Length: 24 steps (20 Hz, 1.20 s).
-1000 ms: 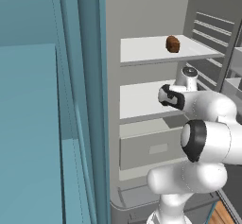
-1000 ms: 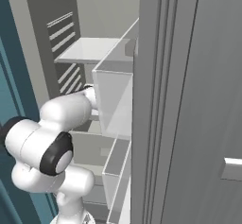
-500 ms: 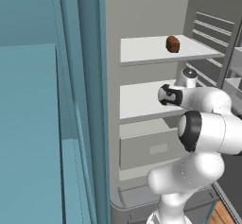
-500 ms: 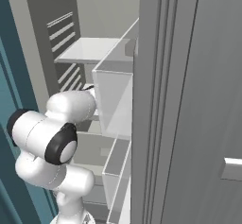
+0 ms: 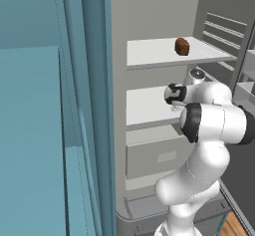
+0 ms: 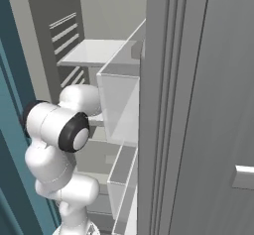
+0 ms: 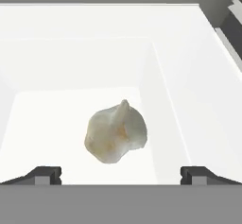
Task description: Retrieve the bottle and the shaker from the cabinet and place them next to the mixing bowl on the counter. Then add garlic from the fridge to the mixing bowl.
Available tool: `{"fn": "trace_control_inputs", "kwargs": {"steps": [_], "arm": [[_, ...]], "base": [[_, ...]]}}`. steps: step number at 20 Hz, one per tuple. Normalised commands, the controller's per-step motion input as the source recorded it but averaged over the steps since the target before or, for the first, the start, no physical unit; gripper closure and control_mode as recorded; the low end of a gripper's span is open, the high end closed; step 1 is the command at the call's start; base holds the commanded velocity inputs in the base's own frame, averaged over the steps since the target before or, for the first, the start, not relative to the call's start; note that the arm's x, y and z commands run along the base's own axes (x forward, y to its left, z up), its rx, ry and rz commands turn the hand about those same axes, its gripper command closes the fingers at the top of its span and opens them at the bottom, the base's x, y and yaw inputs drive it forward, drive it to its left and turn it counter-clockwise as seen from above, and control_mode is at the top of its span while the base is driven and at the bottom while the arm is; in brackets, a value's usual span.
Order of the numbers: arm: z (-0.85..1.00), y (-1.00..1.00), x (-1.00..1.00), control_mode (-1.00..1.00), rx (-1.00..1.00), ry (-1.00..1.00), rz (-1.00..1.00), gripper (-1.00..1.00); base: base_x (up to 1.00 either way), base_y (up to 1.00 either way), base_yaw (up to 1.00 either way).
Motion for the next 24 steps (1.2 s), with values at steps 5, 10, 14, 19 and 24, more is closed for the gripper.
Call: {"fn": "trace_control_inputs", "kwargs": {"steps": [5,10,14,19,24], "arm": [[-0.14,-0.01,0.45,-1.0,0.0,0.0,0.0,-1.0],[-0.21,0.0,0.0,-1.0,0.0,0.04,0.0,-1.0],[-0.16,0.0,0.0,-1.0,0.0,0.01,0.0,-1.0],[-0.18,0.0,0.0,-1.0,0.0,0.0,0.0,-1.0],[-0.22,0.0,0.03,-1.0,0.0,0.0,0.0,-1.0]], "base": [[0.0,0.0,0.0],[0.0,0.0,0.0],[0.0,0.0,0.0],[0.0,0.0,0.0],[0.0,0.0,0.0]]}}
